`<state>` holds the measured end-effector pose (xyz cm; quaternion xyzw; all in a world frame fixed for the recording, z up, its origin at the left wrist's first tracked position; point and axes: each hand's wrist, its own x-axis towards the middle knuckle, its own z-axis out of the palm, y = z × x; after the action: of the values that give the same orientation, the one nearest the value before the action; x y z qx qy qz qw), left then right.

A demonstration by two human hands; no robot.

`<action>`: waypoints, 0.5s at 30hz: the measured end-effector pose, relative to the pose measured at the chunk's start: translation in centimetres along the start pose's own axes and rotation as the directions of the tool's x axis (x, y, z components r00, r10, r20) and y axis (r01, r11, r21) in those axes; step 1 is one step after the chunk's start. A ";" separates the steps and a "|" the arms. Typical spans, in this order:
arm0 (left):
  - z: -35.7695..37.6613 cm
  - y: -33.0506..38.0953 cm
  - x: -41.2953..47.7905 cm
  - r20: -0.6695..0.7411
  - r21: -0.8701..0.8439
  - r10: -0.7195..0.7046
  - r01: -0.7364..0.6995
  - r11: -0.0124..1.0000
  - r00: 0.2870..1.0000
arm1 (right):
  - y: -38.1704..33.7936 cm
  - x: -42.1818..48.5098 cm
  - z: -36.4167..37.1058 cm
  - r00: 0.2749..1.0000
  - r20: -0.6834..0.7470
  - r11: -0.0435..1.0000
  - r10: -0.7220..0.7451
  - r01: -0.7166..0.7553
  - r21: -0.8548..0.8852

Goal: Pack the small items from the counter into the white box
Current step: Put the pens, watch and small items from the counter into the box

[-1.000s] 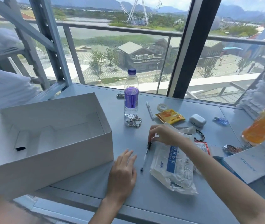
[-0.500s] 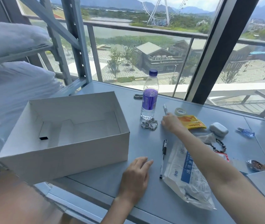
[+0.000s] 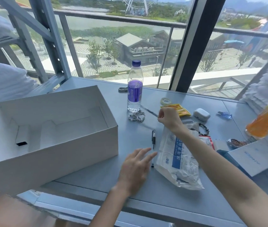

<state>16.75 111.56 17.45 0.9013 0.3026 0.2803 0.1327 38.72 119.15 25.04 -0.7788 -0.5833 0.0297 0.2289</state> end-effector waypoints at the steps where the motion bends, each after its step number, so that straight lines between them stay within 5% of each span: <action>1: 0.3 0.0 0.5 0.026 0.003 0.039 -0.039 0.999 0.999 | -0.1 -0.7 -0.8 0.998 -0.061 1.000 -0.009 0.010 0.030; 5: 1.0 -0.5 1.8 0.051 -0.048 0.112 -0.110 0.993 0.992 | -0.7 -4.1 -4.4 0.955 -0.298 0.977 0.009 0.054 0.204; 9: 0.4 -2.0 1.2 0.047 -0.118 0.152 -0.146 0.982 0.987 | -2.3 -7.9 -7.4 0.931 -0.351 0.942 0.096 0.029 0.334; 15: -1.9 -3.4 -1.6 0.062 -0.127 0.107 -0.099 0.987 0.992 | -3.8 -13.3 -3.9 0.978 0.189 0.950 0.088 -0.140 0.280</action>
<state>12.99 113.36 16.96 0.9148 0.2329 0.2740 0.1840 32.30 106.44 27.04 -0.7633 -0.5442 0.1966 0.2873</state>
